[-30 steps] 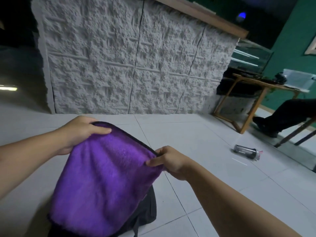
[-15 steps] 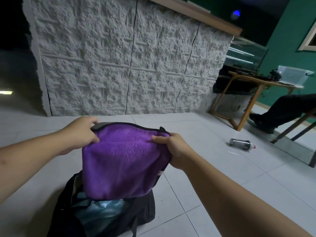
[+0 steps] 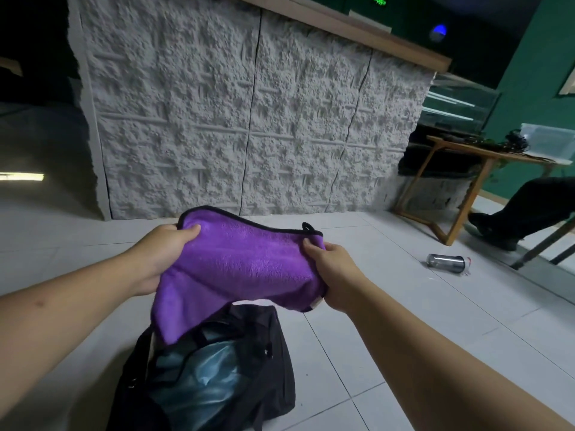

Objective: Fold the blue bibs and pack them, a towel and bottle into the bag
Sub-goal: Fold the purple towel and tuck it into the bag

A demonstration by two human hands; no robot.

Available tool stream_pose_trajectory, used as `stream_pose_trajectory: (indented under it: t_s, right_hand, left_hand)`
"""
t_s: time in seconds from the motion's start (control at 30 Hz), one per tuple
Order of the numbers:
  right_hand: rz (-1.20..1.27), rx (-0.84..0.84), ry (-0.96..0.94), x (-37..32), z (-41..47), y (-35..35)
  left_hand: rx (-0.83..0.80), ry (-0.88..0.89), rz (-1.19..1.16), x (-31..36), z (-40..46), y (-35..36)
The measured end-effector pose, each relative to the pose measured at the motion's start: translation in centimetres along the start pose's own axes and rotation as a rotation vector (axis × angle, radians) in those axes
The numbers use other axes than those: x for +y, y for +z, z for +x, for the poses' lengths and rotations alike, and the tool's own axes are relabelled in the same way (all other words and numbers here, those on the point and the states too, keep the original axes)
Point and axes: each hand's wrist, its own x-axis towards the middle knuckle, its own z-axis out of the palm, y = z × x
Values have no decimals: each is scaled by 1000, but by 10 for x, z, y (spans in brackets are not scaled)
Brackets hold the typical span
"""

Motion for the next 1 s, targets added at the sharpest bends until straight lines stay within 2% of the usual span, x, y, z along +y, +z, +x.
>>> stream_pose_trajectory:
  t_s: [0.07,0.13,0.2,0.27,0.37,0.5,0.6,0.7,0.8,0.9,1.0]
  right_hand:
    - [62,-55,93,-4,-4,-1]
    - [139,-174,189,-7,-9,-6]
    - [166,-306,189,-7,-12,-10]
    - [114,-364,166,-2,-10,-10]
    - [7,-245,141,8,-4,-8]
    - [-104,-59,101,18,4,-8]
    - [-112,32,55,21,5,-8]
    - [56,-43,84,21,1,-9]
    - [151,-209,86,15,-4,-14]
    - [-47,-307,57,10,-10,-11]
    - [-401,-285,-11,8,-13,-8]
  left_hand:
    - [-96,-133,-124,4,-3,0]
    - [-175,-163,-220,7,-4,-2]
    - [-217,-160,-280,10,-4,-5]
    - [-223,-159,-258,10,-5,-6]
    - [-183,-124,-188,3,-3,-9]
    - [-36,-102,-67,-12,5,-18]
    - [-14,-98,-33,-14,0,-21]
    - [8,-42,-105,-14,-3,-22]
    - [-31,-4,-24,-15,-6,-19]
    - [-34,36,116,-17,-5,-16]
    - [-2,84,195,-18,-3,-18]
